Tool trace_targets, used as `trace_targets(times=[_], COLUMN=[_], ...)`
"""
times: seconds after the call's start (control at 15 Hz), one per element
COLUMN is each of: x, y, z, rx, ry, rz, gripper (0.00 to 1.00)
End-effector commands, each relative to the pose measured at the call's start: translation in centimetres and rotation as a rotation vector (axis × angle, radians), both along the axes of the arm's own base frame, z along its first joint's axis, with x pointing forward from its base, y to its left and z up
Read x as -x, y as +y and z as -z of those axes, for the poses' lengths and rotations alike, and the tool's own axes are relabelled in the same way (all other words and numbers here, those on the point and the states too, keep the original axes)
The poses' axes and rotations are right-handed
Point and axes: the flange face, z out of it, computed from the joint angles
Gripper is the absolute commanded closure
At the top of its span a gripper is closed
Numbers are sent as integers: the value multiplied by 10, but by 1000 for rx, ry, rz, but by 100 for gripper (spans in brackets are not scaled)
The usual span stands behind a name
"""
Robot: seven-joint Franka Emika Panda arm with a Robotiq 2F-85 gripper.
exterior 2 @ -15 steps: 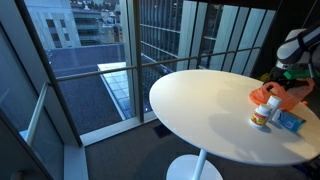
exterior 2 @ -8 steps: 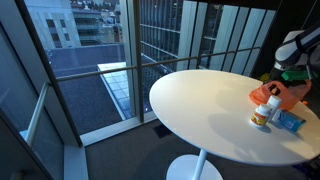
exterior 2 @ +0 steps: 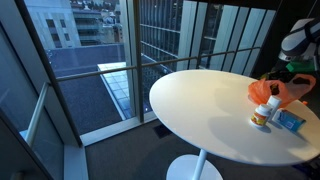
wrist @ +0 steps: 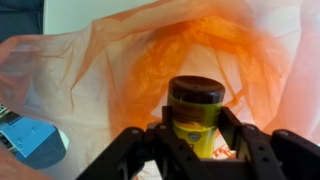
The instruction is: Remove the yellow and brown bottle from the plastic bag and place it on the table in a lying position
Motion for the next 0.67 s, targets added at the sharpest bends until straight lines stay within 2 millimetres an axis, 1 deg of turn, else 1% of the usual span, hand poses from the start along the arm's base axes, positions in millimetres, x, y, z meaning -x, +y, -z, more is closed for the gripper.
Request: trace_targets(times=[0.0,0.2,0.4,0.6], x=[5,9,19,32], y=[-1,1,6,13], z=[-36,-54,-58,-56], rx=[-6,-18,-32,-54], ry=[-8,3,41,100], rz=[-12,-27,-73,-125], gripper=[75,75,75,75])
